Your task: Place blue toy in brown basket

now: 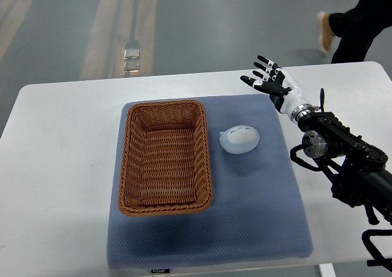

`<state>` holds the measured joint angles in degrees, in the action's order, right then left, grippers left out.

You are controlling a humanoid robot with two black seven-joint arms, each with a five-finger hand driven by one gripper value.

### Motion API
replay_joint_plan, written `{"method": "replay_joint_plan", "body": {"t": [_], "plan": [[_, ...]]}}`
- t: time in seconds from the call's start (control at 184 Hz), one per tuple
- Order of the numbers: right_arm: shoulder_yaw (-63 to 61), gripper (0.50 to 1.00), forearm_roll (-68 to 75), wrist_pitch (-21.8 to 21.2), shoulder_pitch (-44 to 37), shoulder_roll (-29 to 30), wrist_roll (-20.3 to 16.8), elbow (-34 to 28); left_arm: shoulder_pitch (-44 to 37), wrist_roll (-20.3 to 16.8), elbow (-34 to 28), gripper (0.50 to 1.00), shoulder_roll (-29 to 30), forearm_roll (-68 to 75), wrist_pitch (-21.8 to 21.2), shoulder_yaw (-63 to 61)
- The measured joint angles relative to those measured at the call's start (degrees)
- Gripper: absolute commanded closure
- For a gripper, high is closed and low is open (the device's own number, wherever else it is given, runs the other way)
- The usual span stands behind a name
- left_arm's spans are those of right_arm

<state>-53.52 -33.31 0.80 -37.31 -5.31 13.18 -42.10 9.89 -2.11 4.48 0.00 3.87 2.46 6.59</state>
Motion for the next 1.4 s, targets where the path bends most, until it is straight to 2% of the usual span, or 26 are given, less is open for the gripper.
{"method": "replay_joint_plan", "body": {"t": [0.914,1.18,1.398], "plan": [[3.2,0.591,-4.9,-0.1,-1.4,-1.3,0.0,-0.5,0.0,0.0,0.0,0.500,0.0,0.0,0.0,0.0],[12.0,0.591,-9.2,-0.5,-6.2,-6.2,0.0,-1.5,0.0,-0.1,0.0,0.500,0.0,0.0,0.0,0.0],[25.9,0.591,-10.5,-2.1,-15.4,-12.2,0.9,-3.2,0.0,-0.1,-0.1,0.500,0.0,0.0,0.0,0.0]]}}
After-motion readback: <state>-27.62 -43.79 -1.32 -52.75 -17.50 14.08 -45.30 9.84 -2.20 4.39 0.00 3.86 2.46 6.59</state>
